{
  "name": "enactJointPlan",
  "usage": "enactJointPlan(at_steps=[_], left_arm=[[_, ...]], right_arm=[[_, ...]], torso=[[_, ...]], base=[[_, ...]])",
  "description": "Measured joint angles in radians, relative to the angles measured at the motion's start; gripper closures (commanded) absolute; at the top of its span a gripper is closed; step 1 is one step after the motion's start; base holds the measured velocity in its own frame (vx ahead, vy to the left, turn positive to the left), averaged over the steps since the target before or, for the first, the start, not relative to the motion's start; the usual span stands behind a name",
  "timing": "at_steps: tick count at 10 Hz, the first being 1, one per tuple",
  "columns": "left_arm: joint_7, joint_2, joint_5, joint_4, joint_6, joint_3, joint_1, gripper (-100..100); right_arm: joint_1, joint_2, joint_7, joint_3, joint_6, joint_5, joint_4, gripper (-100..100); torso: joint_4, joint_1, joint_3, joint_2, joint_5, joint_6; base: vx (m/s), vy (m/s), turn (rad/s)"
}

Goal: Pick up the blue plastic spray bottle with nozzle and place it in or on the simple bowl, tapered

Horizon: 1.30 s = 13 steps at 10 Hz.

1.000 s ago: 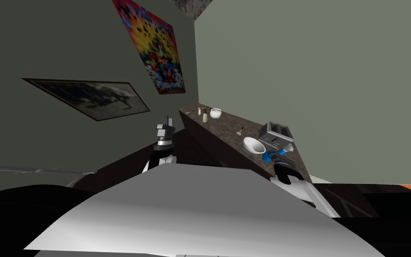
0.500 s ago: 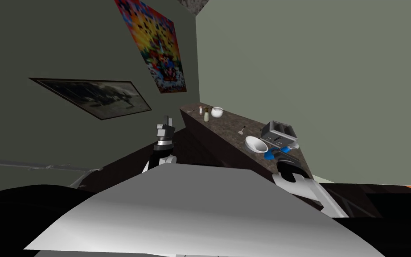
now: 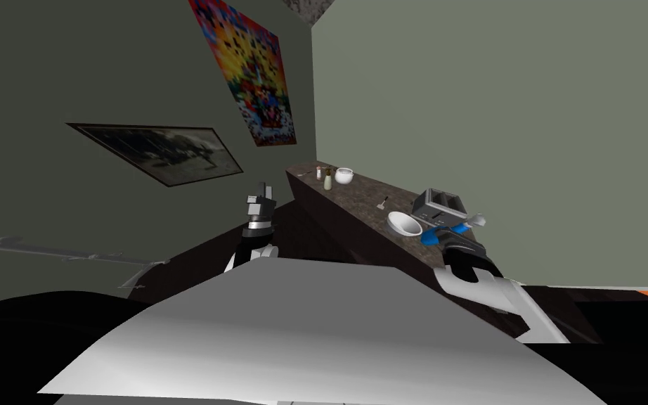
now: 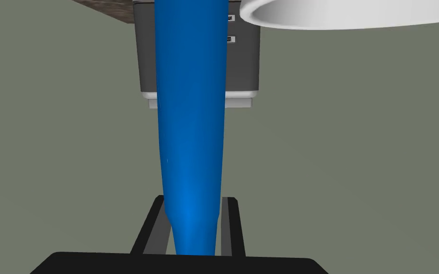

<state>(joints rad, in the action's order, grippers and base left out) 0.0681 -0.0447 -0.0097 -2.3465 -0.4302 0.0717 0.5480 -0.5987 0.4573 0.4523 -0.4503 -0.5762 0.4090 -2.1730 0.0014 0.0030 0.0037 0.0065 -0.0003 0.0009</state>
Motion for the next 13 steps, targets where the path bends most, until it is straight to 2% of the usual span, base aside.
enactJointPlan(at_steps=[6,8,11,13], left_arm=[[0.000,0.000,0.000,0.000,0.000,0.000,0.000,0],[0.000,0.000,0.000,0.000,0.000,0.000,0.000,0],[0.000,0.000,0.000,0.000,0.000,0.000,0.000,0],[0.000,0.000,0.000,0.000,0.000,0.000,0.000,0]], right_arm=[[0.008,0.022,0.042,-0.043,-0.112,-0.079,-0.146,100],[0.005,0.033,0.052,-0.055,-0.145,-0.104,-0.181,100],[-0.037,0.045,0.059,-0.070,-0.191,-0.136,-0.236,100],[-0.071,0.056,0.054,-0.074,-0.210,-0.148,-0.250,100]], torso=[[0.000,0.000,-0.001,-0.001,0.000,0.000],[-0.001,-0.001,-0.002,-0.003,0.000,0.000],[-0.002,-0.002,-0.005,-0.009,0.000,0.000],[-0.004,-0.004,-0.008,-0.012,-0.001,0.000]], base=[[-0.053,0.041,0.019],[-0.007,0.028,0.019],[0.057,0.013,0.007],[0.102,-0.002,0.001]])
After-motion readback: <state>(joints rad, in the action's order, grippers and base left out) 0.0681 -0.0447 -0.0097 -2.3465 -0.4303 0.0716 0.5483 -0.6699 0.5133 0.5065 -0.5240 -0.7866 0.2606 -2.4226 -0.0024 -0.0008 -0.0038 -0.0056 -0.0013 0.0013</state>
